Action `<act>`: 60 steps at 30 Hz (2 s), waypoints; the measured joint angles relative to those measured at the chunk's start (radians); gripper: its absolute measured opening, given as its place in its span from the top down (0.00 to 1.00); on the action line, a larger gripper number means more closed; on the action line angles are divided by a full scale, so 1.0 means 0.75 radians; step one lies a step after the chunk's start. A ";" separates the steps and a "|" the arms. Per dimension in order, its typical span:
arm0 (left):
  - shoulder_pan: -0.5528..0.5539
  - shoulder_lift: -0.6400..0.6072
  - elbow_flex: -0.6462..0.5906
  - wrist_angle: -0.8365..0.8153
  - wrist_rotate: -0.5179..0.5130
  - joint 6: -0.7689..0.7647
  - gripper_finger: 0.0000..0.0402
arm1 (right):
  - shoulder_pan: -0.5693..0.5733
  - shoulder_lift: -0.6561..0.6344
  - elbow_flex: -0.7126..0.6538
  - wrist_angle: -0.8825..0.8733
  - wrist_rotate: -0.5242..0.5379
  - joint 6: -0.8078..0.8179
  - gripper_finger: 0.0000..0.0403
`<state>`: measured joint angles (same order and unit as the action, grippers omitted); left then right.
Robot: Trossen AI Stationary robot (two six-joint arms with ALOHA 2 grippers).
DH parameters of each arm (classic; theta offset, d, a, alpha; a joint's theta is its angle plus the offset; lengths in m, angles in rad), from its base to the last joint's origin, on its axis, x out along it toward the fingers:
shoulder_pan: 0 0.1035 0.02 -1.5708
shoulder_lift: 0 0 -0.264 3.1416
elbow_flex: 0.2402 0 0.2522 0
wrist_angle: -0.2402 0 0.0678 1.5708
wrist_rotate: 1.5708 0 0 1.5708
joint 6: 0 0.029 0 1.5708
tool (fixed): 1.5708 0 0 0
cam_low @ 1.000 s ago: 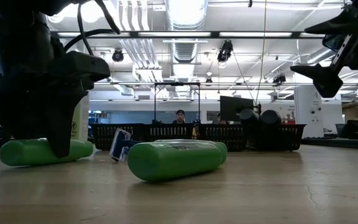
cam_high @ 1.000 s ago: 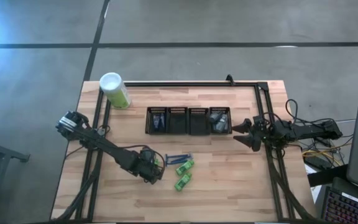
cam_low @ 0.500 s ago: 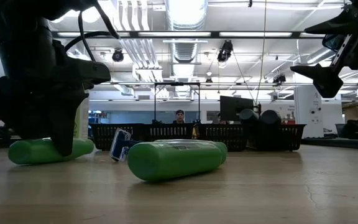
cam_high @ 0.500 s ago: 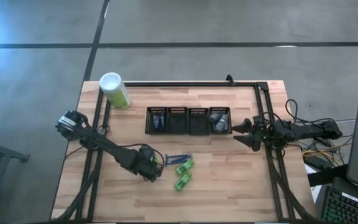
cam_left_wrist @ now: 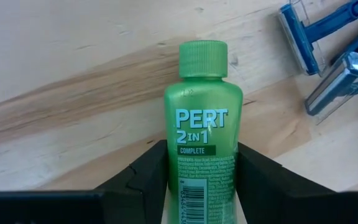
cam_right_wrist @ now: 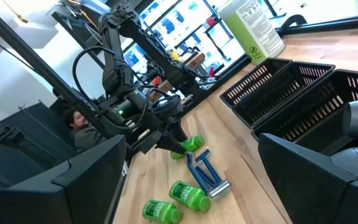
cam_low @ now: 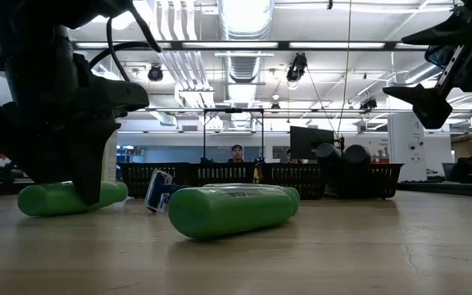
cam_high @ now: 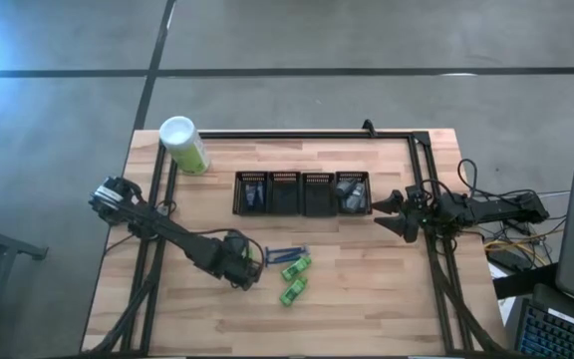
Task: Pick & Place Travel size toiletries
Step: Put the green shampoo into the middle left black bin
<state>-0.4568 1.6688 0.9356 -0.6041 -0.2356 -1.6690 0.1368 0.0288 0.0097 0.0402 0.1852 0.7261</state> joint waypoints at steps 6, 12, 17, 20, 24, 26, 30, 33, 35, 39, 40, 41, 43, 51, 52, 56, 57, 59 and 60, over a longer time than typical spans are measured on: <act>0.007 -0.001 0.001 0.001 0.006 0.059 0.59 | 0.000 0.000 0.000 0.000 0.000 -0.001 0.10; 0.007 -0.002 0.001 0.001 -0.003 0.051 0.59 | 0.000 0.000 0.000 0.000 0.000 -0.001 0.10; 0.011 -0.002 0.002 0.002 -0.028 0.050 0.59 | 0.000 0.000 0.000 0.000 0.000 -0.001 0.10; 0.011 -0.002 0.002 0.007 -0.033 0.050 0.59 | 0.000 0.000 0.000 0.000 -0.001 -0.001 0.10; 0.012 -0.003 0.004 0.028 -0.033 0.054 0.59 | 0.000 0.000 0.000 0.000 -0.001 -0.001 0.10; 0.015 -0.004 0.004 0.046 -0.033 0.062 0.59 | 0.000 0.000 0.000 0.000 -0.001 -0.001 0.10; 0.030 -0.005 0.033 0.047 -0.033 0.095 0.59 | 0.000 0.000 0.000 0.000 -0.001 -0.001 0.10; 0.053 -0.006 0.076 0.048 -0.036 0.142 0.59 | 0.000 0.000 0.000 -0.002 -0.014 -0.064 0.10; 0.079 -0.007 0.107 0.047 -0.036 0.188 0.59 | 0.001 0.009 0.000 -0.009 -0.056 -0.247 0.10; 0.149 -0.007 0.176 0.023 -0.036 0.298 0.59 | 0.000 0.013 0.000 -0.011 -0.064 -0.517 0.10; 0.166 -0.007 0.195 0.009 -0.035 0.317 0.59 | 0.000 0.013 0.000 -0.010 -0.064 -0.559 0.10; 0.183 -0.007 0.215 -0.006 -0.035 0.336 0.59 | 0.000 0.013 0.000 -0.010 -0.063 -0.587 0.10; 0.215 -0.007 0.251 -0.039 -0.035 0.378 0.59 | 0.000 0.014 0.000 -0.010 -0.064 -0.606 0.10; 0.340 -0.007 0.408 -0.093 -0.034 0.522 0.59 | 0.000 0.015 0.000 -0.010 -0.063 -0.588 0.10; 0.358 -0.007 0.424 -0.093 -0.035 0.535 0.59 | 0.000 0.015 0.000 -0.010 -0.063 -0.587 0.10; 0.429 -0.007 0.467 -0.093 -0.035 0.591 0.59 | 0.000 0.016 0.000 -0.010 -0.063 -0.586 0.10; 0.445 -0.007 0.473 -0.093 -0.035 0.608 0.59 | 0.000 0.016 0.000 -0.010 -0.063 -0.586 0.10; 0.476 -0.007 0.476 -0.091 -0.035 0.629 0.59 | 0.000 0.016 0.000 -0.010 -0.063 -0.586 0.10; 0.491 -0.007 0.475 -0.090 -0.035 0.630 0.59 | 0.000 0.016 0.000 -0.010 -0.063 -0.586 0.10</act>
<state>-0.0887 1.6634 1.2915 -0.6717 -0.2615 -1.1966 0.1371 0.0406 0.0097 0.0330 0.1383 0.2867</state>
